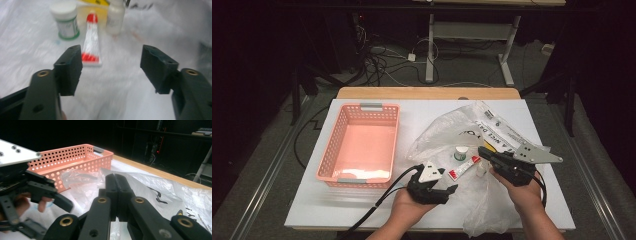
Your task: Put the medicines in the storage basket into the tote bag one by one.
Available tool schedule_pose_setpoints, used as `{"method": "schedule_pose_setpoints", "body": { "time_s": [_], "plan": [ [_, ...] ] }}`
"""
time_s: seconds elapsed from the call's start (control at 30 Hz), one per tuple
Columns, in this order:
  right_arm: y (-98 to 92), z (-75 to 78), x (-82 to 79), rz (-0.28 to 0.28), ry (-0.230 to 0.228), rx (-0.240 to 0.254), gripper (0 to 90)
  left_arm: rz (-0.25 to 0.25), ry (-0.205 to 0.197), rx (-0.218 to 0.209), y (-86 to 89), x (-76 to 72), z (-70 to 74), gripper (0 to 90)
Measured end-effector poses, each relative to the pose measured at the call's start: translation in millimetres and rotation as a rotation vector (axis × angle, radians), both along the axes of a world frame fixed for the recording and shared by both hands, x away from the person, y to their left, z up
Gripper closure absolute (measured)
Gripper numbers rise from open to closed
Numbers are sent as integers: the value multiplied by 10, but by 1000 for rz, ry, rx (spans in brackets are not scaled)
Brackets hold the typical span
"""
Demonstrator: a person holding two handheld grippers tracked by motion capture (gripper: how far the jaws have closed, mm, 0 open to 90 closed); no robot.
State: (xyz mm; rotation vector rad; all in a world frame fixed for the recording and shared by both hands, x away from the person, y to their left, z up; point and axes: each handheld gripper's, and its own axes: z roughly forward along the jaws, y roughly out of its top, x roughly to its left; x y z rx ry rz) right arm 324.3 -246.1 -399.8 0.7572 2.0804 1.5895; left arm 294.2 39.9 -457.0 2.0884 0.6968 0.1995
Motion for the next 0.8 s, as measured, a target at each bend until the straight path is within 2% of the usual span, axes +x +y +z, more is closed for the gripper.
{"method": "schedule_pose_setpoints", "body": {
  "time_s": [0.1, 0.2, 0.27, 0.33, 0.4, 0.43, 0.47, 0.5, 0.57, 0.7, 0.73, 0.8],
  "plan": [
    [2, -2, 0, 1, -1, -3, 900, 26, 20, 44, 114, -41, -98, 284],
    [1, -9, 0, -2, 4, -5, 900, 32, 58, 68, 139, -34, -204, 255],
    [-1, -12, -4, -2, 3, -6, 900, 34, 92, 92, 101, 2, -272, 199],
    [-6, -14, -7, -5, 4, -7, 900, 69, 138, 129, 46, 64, -315, 142],
    [-14, -14, -5, -5, 6, -6, 900, 89, 130, 107, 11, 120, -301, 92],
    [-15, -15, -4, -6, 7, -6, 900, 88, 136, 114, -27, 155, -298, 73],
    [-12, -18, -1, -6, 8, -5, 900, 87, 159, 140, -95, 204, -314, 73],
    [-8, -23, 3, -5, 8, -6, 900, 86, 145, 163, -143, 212, -312, 65],
    [-1, -27, 3, -4, 11, -6, 900, 95, 115, 215, -223, 197, -310, 97],
    [-5, -31, 6, -4, 11, -7, 900, 123, 102, 187, -234, 174, -308, 253],
    [-2, -35, 9, -3, 12, -10, 900, 119, 96, 178, -228, 167, -309, 313],
    [11, -42, 10, 0, 14, -11, 900, 71, 76, 173, -242, 132, -306, 484]
  ]
}}
